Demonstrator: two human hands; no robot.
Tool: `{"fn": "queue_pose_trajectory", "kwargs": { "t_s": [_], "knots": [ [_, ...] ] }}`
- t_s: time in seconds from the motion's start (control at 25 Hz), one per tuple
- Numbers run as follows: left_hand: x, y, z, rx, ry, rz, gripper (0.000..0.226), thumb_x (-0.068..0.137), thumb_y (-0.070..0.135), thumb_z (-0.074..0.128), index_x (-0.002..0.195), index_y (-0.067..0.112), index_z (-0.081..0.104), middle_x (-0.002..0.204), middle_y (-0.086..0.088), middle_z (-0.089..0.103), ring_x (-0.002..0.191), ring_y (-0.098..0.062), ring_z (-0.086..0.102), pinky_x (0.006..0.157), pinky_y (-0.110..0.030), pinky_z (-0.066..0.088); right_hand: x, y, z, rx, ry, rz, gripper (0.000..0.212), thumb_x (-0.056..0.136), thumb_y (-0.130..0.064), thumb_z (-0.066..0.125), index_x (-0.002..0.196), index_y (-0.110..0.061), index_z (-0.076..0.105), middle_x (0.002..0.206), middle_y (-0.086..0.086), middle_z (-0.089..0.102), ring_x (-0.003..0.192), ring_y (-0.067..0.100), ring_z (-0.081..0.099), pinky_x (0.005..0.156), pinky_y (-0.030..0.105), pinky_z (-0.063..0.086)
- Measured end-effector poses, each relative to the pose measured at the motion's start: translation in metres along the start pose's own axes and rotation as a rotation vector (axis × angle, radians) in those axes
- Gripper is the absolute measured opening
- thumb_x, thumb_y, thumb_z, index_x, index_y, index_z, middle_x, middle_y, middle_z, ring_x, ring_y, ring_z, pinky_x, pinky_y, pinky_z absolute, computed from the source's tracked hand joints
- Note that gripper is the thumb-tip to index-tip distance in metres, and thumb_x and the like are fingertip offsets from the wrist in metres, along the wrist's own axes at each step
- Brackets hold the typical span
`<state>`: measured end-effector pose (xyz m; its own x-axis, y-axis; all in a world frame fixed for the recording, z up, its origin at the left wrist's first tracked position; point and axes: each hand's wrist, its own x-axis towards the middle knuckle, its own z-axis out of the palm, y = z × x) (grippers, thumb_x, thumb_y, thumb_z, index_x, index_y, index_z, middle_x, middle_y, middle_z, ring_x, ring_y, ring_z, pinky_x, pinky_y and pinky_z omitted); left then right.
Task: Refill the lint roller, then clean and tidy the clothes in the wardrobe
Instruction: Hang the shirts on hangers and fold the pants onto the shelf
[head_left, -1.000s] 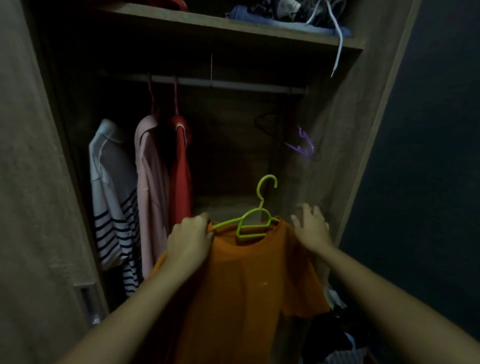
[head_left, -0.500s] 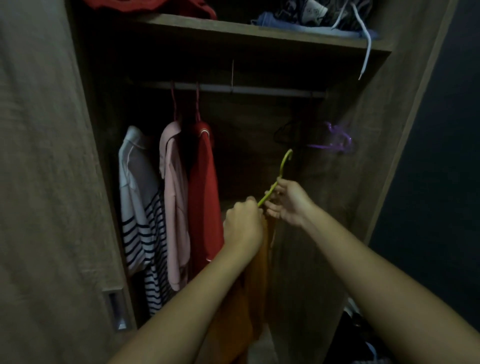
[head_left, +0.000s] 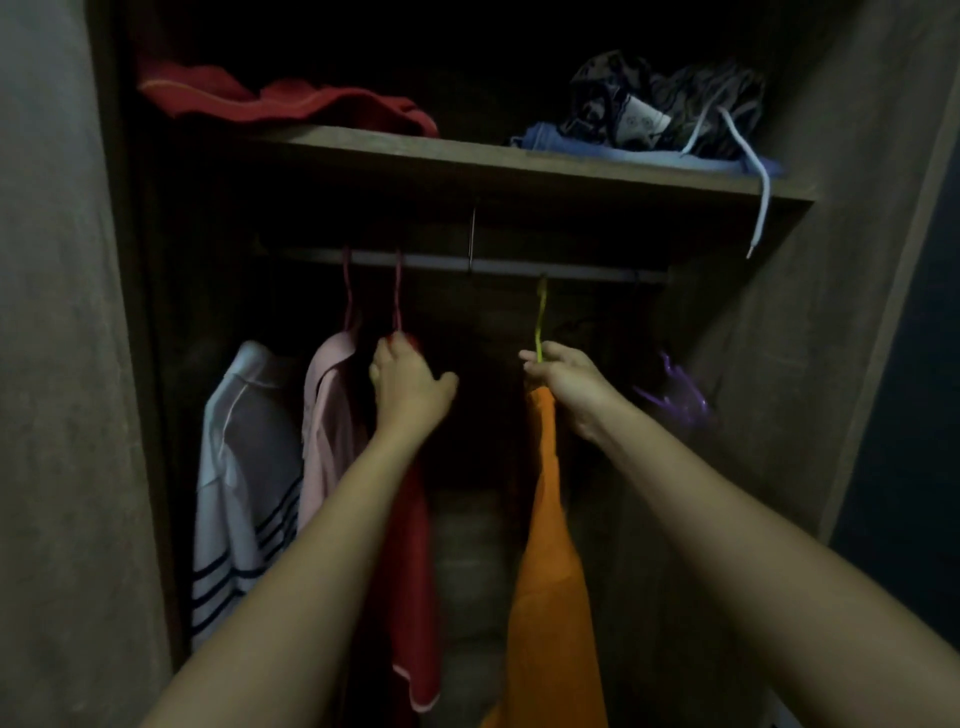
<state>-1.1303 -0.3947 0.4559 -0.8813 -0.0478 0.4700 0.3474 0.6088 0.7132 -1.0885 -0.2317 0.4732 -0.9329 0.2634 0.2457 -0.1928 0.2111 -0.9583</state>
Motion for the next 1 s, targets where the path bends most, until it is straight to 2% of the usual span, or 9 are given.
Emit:
{"fn": "queue_pose_trajectory", "kwargs": {
  "t_s": [0.12, 0.2, 0.28, 0.48, 0.6, 0.68, 0.76, 0.88, 1.0],
  "knots": [
    [0.032, -0.005, 0.008, -0.168, -0.171, -0.231, 0.075, 0.086, 0.013, 0.058, 0.147, 0.004, 0.017, 0.144, -0.023, 0.038, 0.13, -0.036, 0.04, 0.106, -0.032, 0.033, 0.036, -0.02, -0.001, -0.05, -0.036, -0.038, 0.026, 0.092, -0.009, 0.046, 0.115, -0.013, 0.058, 0.106, 0.01, 0.063, 0.089, 0.019, 0.063, 0.077, 0.03, 0.052],
    [0.037, -0.003, 0.019, -0.119, -0.191, -0.208, 0.068, 0.088, 0.007, 0.048, 0.148, 0.005, 0.017, 0.144, -0.022, 0.039, 0.13, -0.034, 0.041, 0.105, -0.028, 0.032, 0.06, -0.029, 0.002, -0.08, -0.029, -0.04, 0.021, 0.09, -0.011, 0.048, 0.107, -0.01, 0.061, 0.086, 0.011, 0.063, 0.072, 0.019, 0.061, 0.064, 0.028, 0.049],
    [0.037, -0.004, 0.032, -0.108, -0.18, -0.155, 0.062, 0.087, 0.006, 0.047, 0.145, 0.007, 0.025, 0.139, -0.022, 0.045, 0.126, -0.034, 0.047, 0.102, -0.029, 0.036, 0.08, -0.033, 0.007, -0.104, 0.001, -0.055, 0.019, 0.089, -0.014, 0.05, 0.099, -0.007, 0.064, 0.077, 0.009, 0.062, 0.072, 0.021, 0.061, 0.067, 0.03, 0.049],
    [0.05, -0.019, 0.046, -0.137, -0.21, -0.121, 0.065, 0.082, 0.014, 0.055, 0.142, 0.014, 0.031, 0.127, -0.016, 0.056, 0.112, -0.03, 0.058, 0.095, -0.03, 0.047, 0.104, -0.029, 0.015, -0.322, -0.045, -0.085, 0.018, 0.096, -0.02, 0.045, 0.096, -0.017, 0.062, 0.082, 0.001, 0.058, 0.073, 0.012, 0.053, 0.064, 0.017, 0.044],
    [0.049, -0.021, 0.04, -0.057, -0.232, -0.095, 0.064, 0.083, 0.017, 0.056, 0.142, 0.011, 0.03, 0.123, -0.017, 0.058, 0.107, -0.029, 0.06, 0.084, -0.025, 0.046, 0.106, -0.012, 0.02, -0.421, -0.096, -0.049, 0.024, 0.097, -0.014, 0.042, 0.078, -0.02, 0.055, 0.079, 0.005, 0.056, 0.065, 0.01, 0.047, 0.057, 0.018, 0.041],
    [0.041, -0.016, 0.031, 0.092, -0.232, -0.069, 0.058, 0.084, 0.018, 0.056, 0.138, 0.008, 0.035, 0.121, -0.02, 0.058, 0.108, -0.034, 0.059, 0.085, -0.029, 0.047, 0.105, -0.008, 0.022, -0.637, -0.126, -0.042, 0.023, 0.097, -0.015, 0.038, 0.087, -0.014, 0.059, 0.096, 0.014, 0.06, 0.081, 0.019, 0.057, 0.068, 0.022, 0.048],
    [0.025, -0.001, 0.012, 0.335, -0.016, 0.101, 0.035, 0.087, 0.023, 0.053, 0.119, 0.007, 0.053, 0.109, -0.021, 0.063, 0.102, -0.039, 0.06, 0.082, -0.038, 0.047, 0.093, -0.018, 0.022, -0.99, 0.067, -0.123, 0.033, 0.097, -0.03, 0.037, 0.111, -0.01, 0.06, 0.117, 0.015, 0.06, 0.106, 0.029, 0.058, 0.086, 0.03, 0.047],
    [0.005, 0.033, -0.048, 0.148, 0.581, 0.558, 0.025, 0.088, 0.026, 0.047, 0.085, 0.008, 0.064, 0.082, -0.014, 0.066, 0.079, -0.029, 0.062, 0.068, -0.038, 0.043, 0.06, -0.057, 0.019, -0.873, 0.542, -0.797, 0.034, 0.092, -0.042, 0.043, 0.09, -0.016, 0.067, 0.088, 0.008, 0.068, 0.082, 0.027, 0.063, 0.066, 0.031, 0.046],
    [0.012, 0.068, -0.133, 0.038, 0.85, 0.827, 0.029, 0.084, 0.019, 0.05, 0.106, 0.004, 0.062, 0.105, -0.016, 0.062, 0.099, -0.026, 0.058, 0.086, -0.026, 0.04, 0.024, -0.114, 0.018, -0.69, 0.588, -1.547, 0.033, 0.091, -0.03, 0.043, 0.071, -0.009, 0.059, 0.066, 0.008, 0.057, 0.065, 0.024, 0.05, 0.059, 0.028, 0.033]
  ]
}}
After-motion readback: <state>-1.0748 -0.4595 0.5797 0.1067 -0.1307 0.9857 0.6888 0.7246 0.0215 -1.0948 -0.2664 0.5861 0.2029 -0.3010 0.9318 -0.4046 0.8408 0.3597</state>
